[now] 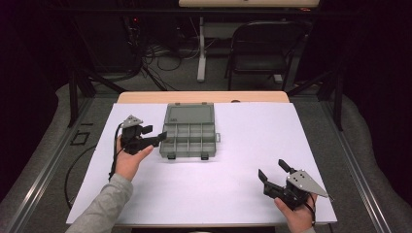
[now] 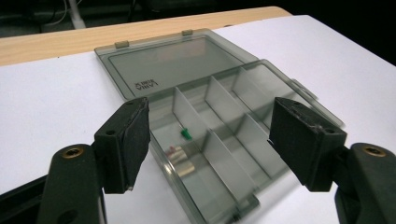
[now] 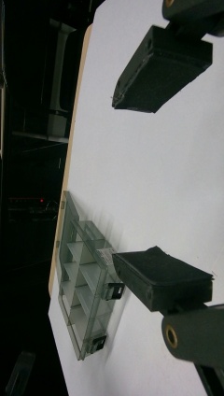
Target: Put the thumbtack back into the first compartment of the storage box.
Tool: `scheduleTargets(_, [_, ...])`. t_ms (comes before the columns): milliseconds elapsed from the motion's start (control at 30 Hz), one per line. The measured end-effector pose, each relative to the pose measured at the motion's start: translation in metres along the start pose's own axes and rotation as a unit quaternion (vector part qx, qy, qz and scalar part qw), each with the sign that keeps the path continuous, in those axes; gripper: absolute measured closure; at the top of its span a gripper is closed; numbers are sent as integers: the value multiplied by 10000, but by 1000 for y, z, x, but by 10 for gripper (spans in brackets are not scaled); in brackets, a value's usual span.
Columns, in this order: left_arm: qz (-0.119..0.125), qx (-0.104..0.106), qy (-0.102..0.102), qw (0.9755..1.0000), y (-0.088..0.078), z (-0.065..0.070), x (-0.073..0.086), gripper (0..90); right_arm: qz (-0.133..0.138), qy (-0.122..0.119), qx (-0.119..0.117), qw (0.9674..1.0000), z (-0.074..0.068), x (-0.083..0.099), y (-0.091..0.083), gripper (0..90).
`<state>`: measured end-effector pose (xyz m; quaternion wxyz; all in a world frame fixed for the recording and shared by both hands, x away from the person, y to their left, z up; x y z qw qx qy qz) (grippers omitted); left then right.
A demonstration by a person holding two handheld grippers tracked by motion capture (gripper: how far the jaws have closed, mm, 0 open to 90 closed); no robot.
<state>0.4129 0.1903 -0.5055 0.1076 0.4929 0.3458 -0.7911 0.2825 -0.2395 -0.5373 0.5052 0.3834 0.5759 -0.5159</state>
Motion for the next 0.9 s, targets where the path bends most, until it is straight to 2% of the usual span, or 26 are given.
scheduleTargets(167, [228,66,229,9995,-23,13,16,288,-31,-10,-3,10000,-1,1,0,205])
scheduleTargets(200, [315,87,218,9992,-27,15,20,287,-46,-36,-4,10000,0,1,0,205])
scheduleTargets(333, [351,164,235,9990,-39,22,40,287,-32,-143,5,9999,-2,1,1,205])
scheduleTargets(400, [342,157,271,9989,-45,26,50,288,-61,-146,-17,9999,-3,1,1,204])
scheduleTargets(533, [478,102,354,9982,-57,30,65,288,-104,-135,-29,9999,-3,2,1,204])
scheduleTargets(633, [525,92,370,9979,-63,29,71,288,-106,-141,-47,9998,-3,3,2,204])
scheduleTargets(700, [539,42,376,9978,-62,25,73,288,-99,-236,-27,9997,-3,3,2,204])
scheduleTargets(900, [351,18,141,9993,-55,12,77,288,-218,-449,13,9988,-3,6,5,178])
Point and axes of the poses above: each handheld gripper's, and its own axes: y roughly forward along the jaws, x roughly out of its underside, z roughly to its right, the point moved 4 cm from there along y, roughly forward along the jaws, and after that the axes turned 13 degrees about x, right-handed, at the moved point
